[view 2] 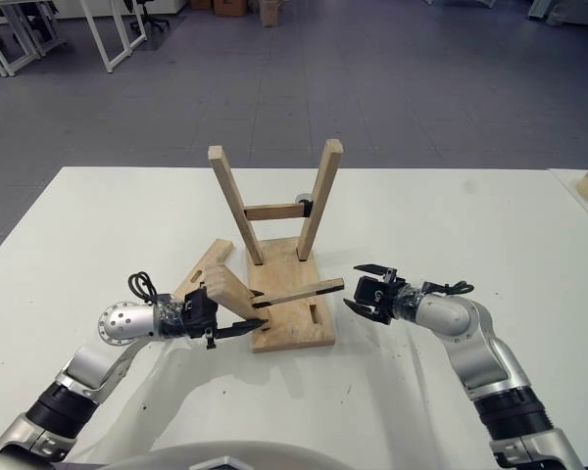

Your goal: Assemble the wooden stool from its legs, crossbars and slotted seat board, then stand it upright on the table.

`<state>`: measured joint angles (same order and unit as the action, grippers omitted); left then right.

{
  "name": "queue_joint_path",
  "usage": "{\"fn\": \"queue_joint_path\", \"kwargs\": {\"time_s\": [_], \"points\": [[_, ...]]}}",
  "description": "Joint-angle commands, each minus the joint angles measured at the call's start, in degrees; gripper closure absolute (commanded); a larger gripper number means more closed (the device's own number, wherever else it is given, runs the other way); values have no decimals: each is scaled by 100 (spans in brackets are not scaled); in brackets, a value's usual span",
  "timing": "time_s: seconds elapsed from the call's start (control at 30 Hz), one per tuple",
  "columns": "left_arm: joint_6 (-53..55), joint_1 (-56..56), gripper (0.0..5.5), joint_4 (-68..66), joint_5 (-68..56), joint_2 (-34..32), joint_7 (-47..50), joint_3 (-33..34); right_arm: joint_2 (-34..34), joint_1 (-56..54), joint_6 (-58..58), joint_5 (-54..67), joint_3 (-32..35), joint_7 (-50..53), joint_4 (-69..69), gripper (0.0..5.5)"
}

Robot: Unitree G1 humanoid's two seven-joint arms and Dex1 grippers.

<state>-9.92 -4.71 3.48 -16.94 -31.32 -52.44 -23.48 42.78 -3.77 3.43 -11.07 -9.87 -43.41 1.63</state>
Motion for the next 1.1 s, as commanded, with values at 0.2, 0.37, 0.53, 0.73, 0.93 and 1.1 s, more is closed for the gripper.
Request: {"fn": "queue_joint_path", "kwargs": {"time_s": [0.2, 0.37, 0.53, 0.73, 0.93, 1.1], "points": [[245, -172, 346, -469, 526, -16, 24, -38, 2, -51, -121, -35, -4, -13, 25, 196], [258, -253, 309, -164, 293, 13, -15, 165, -18, -13, -156, -57, -23, 16, 46, 196], [190, -201, 245, -55, 333, 23, -157, 261, -17, -4, -190, -65, -37, 26, 55, 196], [434, 711, 176, 469, 481, -578, -4, 743, 44, 75, -195, -89, -57, -17, 53, 196], [1174, 1549, 176, 1094, 560, -384, 1569, 2164, -34, 270, -313, -81, 2, 123, 233, 196], [1854, 2505, 176, 1579, 1172, 163, 2799, 2280, -104, 471, -495, -78, 11, 246, 512, 196]]}}
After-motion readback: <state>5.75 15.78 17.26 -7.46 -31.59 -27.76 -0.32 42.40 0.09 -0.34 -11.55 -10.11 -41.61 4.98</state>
